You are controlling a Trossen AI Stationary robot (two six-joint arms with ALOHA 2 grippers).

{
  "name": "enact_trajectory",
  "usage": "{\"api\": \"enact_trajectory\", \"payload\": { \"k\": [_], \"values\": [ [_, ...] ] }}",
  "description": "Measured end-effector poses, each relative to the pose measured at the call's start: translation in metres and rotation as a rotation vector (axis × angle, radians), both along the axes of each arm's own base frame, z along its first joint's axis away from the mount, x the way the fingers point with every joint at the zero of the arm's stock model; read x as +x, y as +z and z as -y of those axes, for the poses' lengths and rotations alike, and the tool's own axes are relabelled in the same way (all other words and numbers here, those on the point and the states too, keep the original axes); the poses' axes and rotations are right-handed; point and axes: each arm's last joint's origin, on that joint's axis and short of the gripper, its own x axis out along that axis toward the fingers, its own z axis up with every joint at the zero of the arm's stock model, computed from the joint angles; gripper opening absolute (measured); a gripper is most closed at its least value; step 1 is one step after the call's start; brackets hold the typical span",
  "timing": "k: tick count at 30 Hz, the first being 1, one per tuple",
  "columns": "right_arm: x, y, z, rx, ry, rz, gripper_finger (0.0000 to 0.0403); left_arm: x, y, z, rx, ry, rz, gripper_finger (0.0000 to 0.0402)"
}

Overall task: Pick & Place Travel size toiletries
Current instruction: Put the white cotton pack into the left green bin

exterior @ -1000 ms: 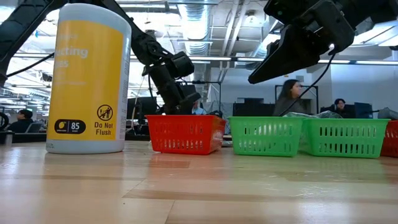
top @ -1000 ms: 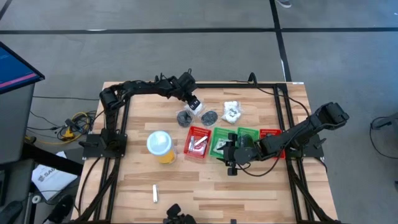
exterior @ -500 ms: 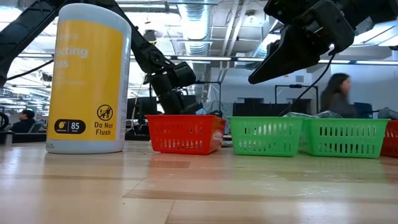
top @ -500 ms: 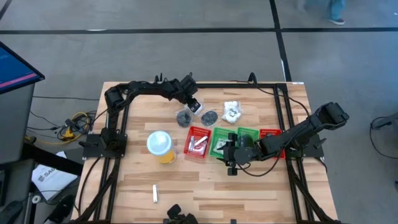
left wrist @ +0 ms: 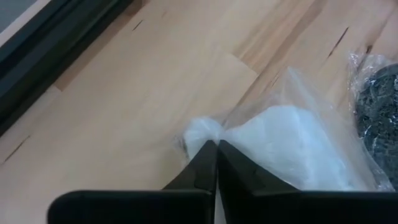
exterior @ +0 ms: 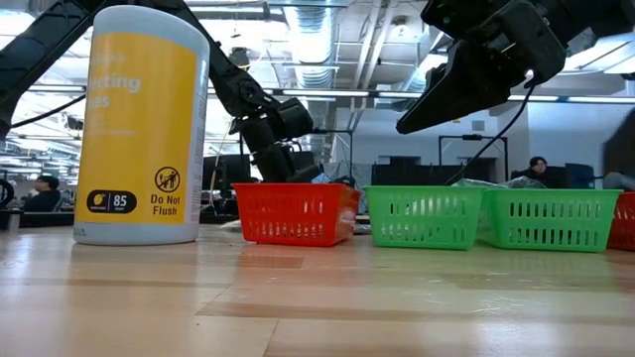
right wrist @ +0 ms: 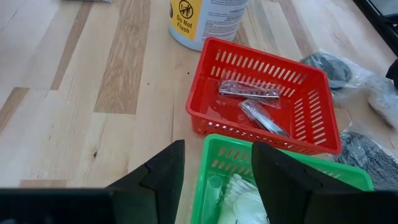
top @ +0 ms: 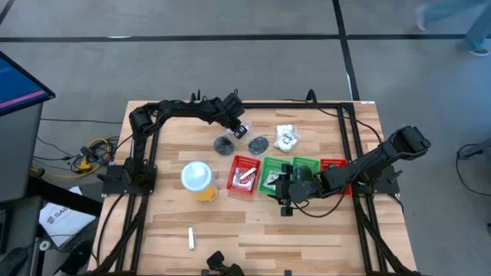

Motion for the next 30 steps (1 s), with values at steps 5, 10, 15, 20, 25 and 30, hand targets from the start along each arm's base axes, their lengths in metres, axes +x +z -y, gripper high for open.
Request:
{"api": "enact_trajectory", "payload": {
  "k": [5, 10, 15, 20, 25, 30],
  "values": [
    [0.000, 0.000, 0.000, 0.000, 0.000, 0.000, 0.0175, 0.000, 0.003, 0.000, 0.009, 0.001, 0.000, 0.0000],
    [0.000, 0.000, 0.000, 0.000, 0.000, 0.001, 0.0175, -0.001, 0.024, 0.003, 0.063, -0.013, 0.037, 0.0000],
    [0.000, 0.000, 0.000, 0.000, 0.000, 0.000, 0.0175, 0.000, 0.060, 0.017, 0.119, -0.039, 0.105, 0.0000],
    [0.000, 0.000, 0.000, 0.000, -0.001, 0.000, 0.0175, 0.000, 0.095, 0.040, 0.184, -0.094, 0.169, 0.0000],
    [0.001, 0.000, 0.002, 0.004, -0.008, 0.004, 0.0175, 0.002, 0.122, 0.070, 0.259, -0.155, 0.200, 0.0000],
    [0.002, 0.000, 0.006, 0.024, -0.038, 0.011, 0.0175, 0.004, 0.141, 0.099, 0.310, -0.215, 0.226, 0.0000]
  ]
}}
